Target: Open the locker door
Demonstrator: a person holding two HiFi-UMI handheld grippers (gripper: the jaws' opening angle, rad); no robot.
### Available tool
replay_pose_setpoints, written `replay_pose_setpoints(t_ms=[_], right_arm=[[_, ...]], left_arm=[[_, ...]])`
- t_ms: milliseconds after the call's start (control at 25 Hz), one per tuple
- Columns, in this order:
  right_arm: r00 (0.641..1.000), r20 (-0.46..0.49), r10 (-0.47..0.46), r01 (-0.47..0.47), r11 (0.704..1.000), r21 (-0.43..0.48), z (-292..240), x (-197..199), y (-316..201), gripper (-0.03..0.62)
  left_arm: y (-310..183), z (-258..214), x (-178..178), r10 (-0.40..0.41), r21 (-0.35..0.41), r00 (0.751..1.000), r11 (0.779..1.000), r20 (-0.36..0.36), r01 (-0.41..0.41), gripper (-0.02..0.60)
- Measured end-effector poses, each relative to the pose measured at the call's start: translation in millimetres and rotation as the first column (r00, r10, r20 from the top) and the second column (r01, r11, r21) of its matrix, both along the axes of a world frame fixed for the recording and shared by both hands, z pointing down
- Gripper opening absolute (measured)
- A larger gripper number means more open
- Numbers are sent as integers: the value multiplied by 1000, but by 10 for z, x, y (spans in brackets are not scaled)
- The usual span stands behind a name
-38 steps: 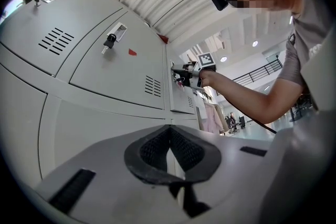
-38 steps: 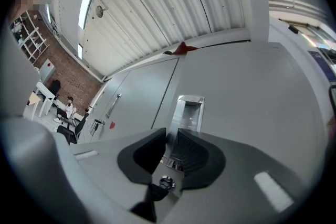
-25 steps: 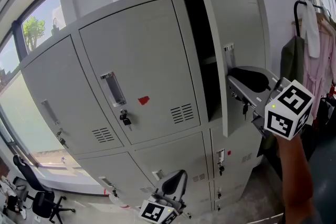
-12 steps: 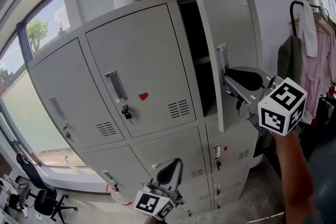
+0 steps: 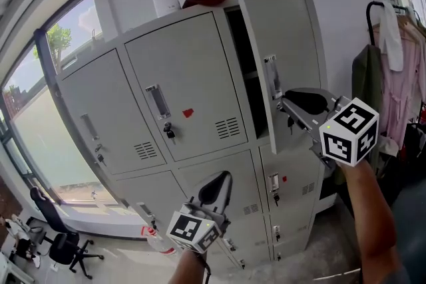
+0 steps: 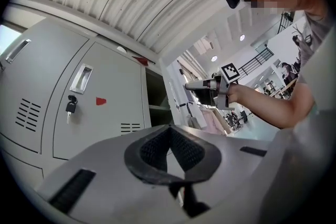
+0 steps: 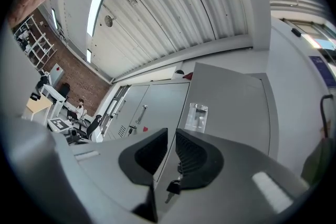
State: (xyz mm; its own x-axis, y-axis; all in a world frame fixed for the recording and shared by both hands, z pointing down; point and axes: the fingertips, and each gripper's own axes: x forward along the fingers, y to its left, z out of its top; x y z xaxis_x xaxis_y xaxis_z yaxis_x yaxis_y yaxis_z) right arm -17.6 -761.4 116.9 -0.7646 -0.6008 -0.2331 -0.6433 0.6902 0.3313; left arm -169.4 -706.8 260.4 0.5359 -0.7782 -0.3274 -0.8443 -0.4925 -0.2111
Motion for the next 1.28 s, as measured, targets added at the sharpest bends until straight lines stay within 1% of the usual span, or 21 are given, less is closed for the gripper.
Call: replay_pose_setpoints(t_ms=[80, 160, 280, 400, 560, 800, 1000, 1280], right_arm=[[1000, 5, -7, 7, 1000, -4, 31, 18, 78, 41], [1000, 11, -11, 11, 1000, -15, 76, 12, 129, 38], [1000, 3, -12, 13, 999, -50, 217, -44, 186, 35], [1000, 1, -15, 15, 997, -71, 318, -93, 299, 31], [1000, 19, -9, 11, 996, -89, 446, -113, 562, 17], [999, 38, 23, -18, 990, -140, 745, -169, 1210, -3], [998, 47, 40, -31, 985, -170, 957, -202, 1936, -6], [999, 11, 44, -41, 979, -198, 1308, -175, 2915, -6]], left_arm=[[43, -59, 38, -3, 7, 1000, 1000, 6, 3, 6], [85, -107, 83, -2, 13, 1000, 1000, 27, 2, 6], [191, -122, 146, 8, 8, 999, 1000, 54, -8, 6], [311, -135, 117, 14, 1, 999, 1000, 46, -14, 6], [586, -133, 2, 22, -8, 1000, 1000, 11, -22, 6], [1313, -60, -148, 43, -26, 999, 999, 1, -43, 6], [2051, 75, -207, 58, -45, 998, 997, 9, -58, 6], [2984, 72, -159, 80, -46, 997, 996, -15, -81, 6]])
